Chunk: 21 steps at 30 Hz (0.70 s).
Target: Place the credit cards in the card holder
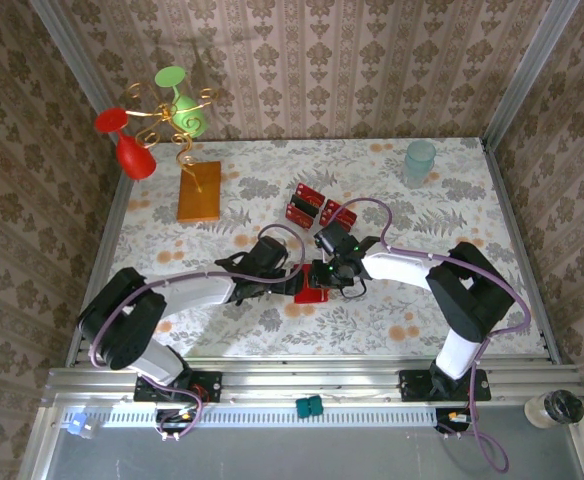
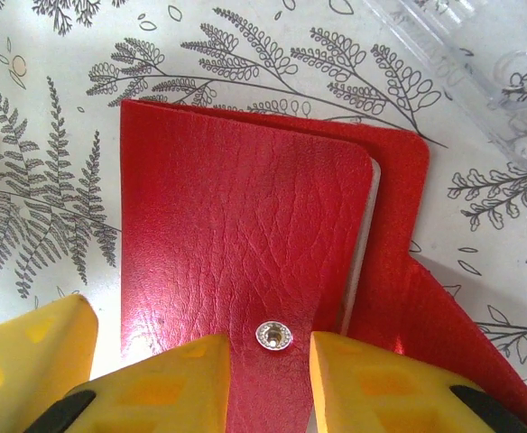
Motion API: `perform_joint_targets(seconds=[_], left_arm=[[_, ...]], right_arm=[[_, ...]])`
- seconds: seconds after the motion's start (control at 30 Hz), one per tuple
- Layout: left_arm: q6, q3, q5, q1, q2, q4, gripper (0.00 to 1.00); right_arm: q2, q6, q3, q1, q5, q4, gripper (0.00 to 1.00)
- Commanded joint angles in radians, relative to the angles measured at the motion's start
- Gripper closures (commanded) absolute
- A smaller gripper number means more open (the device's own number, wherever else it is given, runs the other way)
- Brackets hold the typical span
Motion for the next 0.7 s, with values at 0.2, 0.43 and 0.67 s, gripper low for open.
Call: perform_joint_targets(seconds=[0.2, 0.43, 0.67], left_arm=[[0.02, 0.025, 0.008, -0.021, 0.068, 0.025, 0.0], [0.041, 0.071, -0.076, -0.068, 0.105, -0.062, 0.0], [0.068, 0.126, -0.151, -0.117, 0.154, -0.155, 0.0]], right_arm=[[-0.109, 0.012, -0.007, -0.024, 0.007, -0.045, 0.69], [-0.256, -0.011, -0.036, -0.127, 0.008, -0.12, 0.69], [-0.2, -0.049, -0.038, -0.148, -0.028, -0.146, 0.65]])
